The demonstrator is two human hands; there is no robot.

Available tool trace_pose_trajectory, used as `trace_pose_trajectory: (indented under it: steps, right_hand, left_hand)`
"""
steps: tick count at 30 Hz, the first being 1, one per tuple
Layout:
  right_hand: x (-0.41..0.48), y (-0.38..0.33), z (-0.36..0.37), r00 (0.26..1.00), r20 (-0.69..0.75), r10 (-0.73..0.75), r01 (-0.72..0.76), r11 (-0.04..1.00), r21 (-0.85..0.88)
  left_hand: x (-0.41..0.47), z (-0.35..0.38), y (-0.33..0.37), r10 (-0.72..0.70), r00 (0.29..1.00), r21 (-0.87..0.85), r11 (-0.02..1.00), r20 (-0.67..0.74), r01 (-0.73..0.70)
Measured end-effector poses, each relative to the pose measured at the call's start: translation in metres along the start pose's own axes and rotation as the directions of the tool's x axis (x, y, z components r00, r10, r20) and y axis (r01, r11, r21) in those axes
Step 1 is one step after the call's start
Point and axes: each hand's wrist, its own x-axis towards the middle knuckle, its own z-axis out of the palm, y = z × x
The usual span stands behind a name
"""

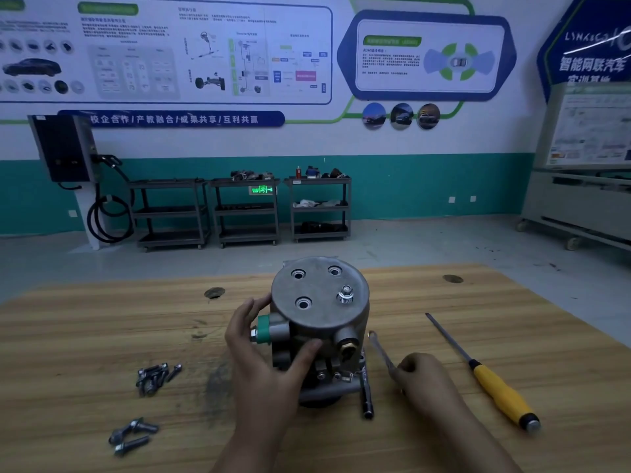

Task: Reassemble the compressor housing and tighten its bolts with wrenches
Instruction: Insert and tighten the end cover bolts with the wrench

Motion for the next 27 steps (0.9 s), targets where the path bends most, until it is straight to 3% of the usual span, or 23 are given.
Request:
trace_pose_trajectory:
  steps: [2,4,8,11,13,17,19,24,27]
  right_hand:
    - [-0.004,-0.004,-0.014,1.0,-0.01,-0.015,0.017,0.926,0.376]
    - [-0.007,-0.01,-0.027,0.995,-0.069,-0.076,0.101,0.829,0.549]
    - [-0.005,-0.03,-0.054,0.938,-0.306,-0.16,0.334,0.642,0.69]
    - [-0.01,-0.055,-0.078,0.898,-0.413,-0.151,0.439,0.274,0.856]
    - [-0.011,-0.074,-0.087,0.869,-0.465,-0.167,0.479,0.057,0.876]
    - [-0.015,-0.104,-0.092,0.787,-0.6,-0.142,0.587,-0.124,0.8]
    - [-0.016,-0.118,-0.092,0.808,-0.569,-0.153,0.538,-0.201,0.818]
    - [-0.008,-0.146,-0.087,0.907,-0.289,-0.307,0.185,-0.325,0.927]
    - [0.0,-0.151,-0.08,0.936,-0.169,-0.31,0.032,-0.401,0.915]
  left_hand:
    - [-0.005,0.003,-0.01,-0.009,1.0,-0.038,0.999,0.028,0.01]
    - [-0.009,0.006,-0.018,-0.058,0.997,-0.123,0.99,0.053,0.064]
    - [-0.012,0.008,-0.034,-0.212,0.972,-0.227,0.946,0.102,0.23]
    - [-0.015,0.01,-0.044,-0.258,0.952,-0.204,0.935,0.165,0.289]
    - [-0.017,0.01,-0.047,-0.266,0.949,-0.175,0.939,0.171,0.295]
    - [-0.017,0.009,-0.047,-0.242,0.953,-0.137,0.954,0.182,0.268]
    - [-0.016,0.008,-0.044,-0.198,0.965,-0.096,0.972,0.171,0.216]
    - [-0.013,0.008,-0.04,-0.123,0.971,-0.1,0.984,0.203,0.145]
    - [-0.012,0.008,-0.039,-0.119,0.97,-0.091,0.986,0.213,0.141]
